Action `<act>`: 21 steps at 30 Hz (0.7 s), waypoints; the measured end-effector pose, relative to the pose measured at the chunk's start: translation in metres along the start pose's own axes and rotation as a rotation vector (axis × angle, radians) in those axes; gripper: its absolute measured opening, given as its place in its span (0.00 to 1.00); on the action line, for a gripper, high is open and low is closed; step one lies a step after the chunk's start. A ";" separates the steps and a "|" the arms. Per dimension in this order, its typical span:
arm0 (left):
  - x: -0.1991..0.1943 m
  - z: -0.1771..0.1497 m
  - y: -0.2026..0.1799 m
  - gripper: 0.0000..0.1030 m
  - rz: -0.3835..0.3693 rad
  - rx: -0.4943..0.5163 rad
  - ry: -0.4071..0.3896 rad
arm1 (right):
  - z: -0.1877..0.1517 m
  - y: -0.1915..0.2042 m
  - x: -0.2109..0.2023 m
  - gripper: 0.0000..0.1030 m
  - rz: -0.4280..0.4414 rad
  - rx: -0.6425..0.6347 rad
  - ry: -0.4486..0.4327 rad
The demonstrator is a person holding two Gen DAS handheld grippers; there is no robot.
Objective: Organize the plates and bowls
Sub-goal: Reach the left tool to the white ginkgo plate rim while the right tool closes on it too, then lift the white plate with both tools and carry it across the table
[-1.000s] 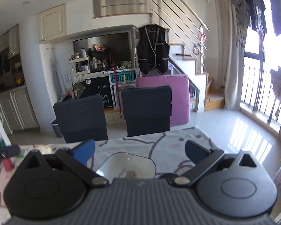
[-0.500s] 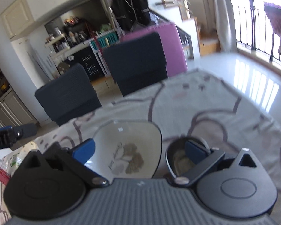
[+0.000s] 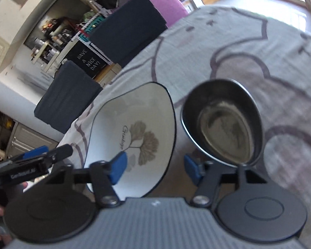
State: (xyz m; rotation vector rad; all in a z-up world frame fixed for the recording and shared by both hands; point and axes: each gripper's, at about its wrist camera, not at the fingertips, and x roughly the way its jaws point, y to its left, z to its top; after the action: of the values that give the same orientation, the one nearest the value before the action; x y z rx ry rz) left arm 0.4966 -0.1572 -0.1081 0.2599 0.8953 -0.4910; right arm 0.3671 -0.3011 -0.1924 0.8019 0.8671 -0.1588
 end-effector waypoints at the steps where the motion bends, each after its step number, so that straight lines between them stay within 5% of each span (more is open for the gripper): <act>1: 0.004 0.000 0.001 0.58 -0.008 -0.005 0.007 | 0.000 0.001 0.003 0.52 -0.017 0.003 -0.004; 5: 0.023 -0.001 0.000 0.41 -0.032 0.009 0.040 | 0.004 0.003 0.017 0.34 -0.034 -0.031 -0.017; 8: 0.034 -0.003 -0.001 0.28 -0.047 0.009 0.063 | 0.005 0.010 0.022 0.35 -0.068 -0.070 -0.029; 21: 0.059 -0.009 0.002 0.20 -0.068 -0.015 0.105 | 0.026 0.028 0.045 0.34 -0.160 -0.103 -0.074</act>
State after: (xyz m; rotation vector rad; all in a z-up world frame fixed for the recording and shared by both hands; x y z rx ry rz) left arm 0.5224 -0.1696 -0.1604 0.2438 1.0129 -0.5366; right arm 0.4242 -0.2910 -0.1997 0.6269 0.8624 -0.2814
